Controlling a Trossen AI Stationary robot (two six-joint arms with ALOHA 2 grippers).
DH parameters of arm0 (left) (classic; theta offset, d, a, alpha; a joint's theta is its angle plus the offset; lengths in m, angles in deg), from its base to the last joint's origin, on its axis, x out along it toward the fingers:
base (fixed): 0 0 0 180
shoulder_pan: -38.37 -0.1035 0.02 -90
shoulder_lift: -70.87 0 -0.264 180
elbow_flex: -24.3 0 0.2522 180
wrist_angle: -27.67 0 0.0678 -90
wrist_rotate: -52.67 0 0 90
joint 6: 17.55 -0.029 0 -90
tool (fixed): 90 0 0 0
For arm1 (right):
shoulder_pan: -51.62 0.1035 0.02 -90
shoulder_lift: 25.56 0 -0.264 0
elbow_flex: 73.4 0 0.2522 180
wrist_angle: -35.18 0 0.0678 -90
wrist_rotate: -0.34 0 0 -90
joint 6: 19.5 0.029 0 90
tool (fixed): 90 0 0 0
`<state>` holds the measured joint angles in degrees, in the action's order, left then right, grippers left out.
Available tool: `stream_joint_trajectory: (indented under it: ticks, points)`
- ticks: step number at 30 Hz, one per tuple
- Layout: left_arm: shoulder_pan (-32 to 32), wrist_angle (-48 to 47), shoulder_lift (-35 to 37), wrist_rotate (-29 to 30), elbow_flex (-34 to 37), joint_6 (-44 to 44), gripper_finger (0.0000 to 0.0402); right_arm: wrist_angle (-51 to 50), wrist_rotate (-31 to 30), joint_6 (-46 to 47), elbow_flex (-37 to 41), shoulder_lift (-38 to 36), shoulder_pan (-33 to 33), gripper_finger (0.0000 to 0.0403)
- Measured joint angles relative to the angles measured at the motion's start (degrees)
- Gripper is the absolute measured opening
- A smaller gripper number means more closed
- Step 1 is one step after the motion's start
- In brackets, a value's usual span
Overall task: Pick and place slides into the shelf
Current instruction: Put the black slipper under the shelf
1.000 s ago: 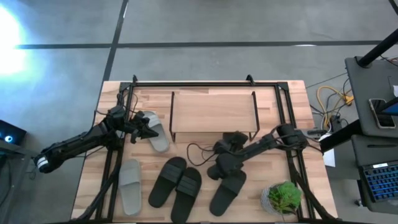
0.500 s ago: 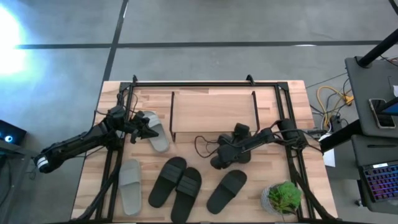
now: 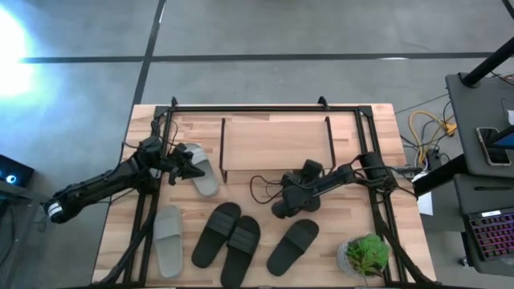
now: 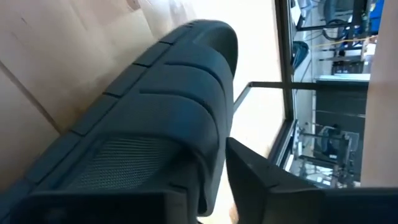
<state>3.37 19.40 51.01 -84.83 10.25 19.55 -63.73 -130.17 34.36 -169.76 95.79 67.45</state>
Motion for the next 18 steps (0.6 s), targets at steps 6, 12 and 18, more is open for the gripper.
stream_joint_trajectory:
  ticks: [6, 12, 18]
  points:
    - [0.0, 0.01, 0.11, 0.02, 0.0, -0.02, 0.0, -0.55, 0.0, -0.36, 1.83, -0.02, 0.0, 0.0112]
    - [0.0, 0.0, 0.11, 0.0, 0.0, -0.02, 0.0, -1.26, 3.4, 0.5, 2.11, -0.02, -0.04, 0.0132]
    - [-0.01, 0.0, 0.11, 0.0, 0.0, -0.02, 0.0, -4.76, 5.7, 5.29, -0.74, -0.25, 0.59, 0.0147]
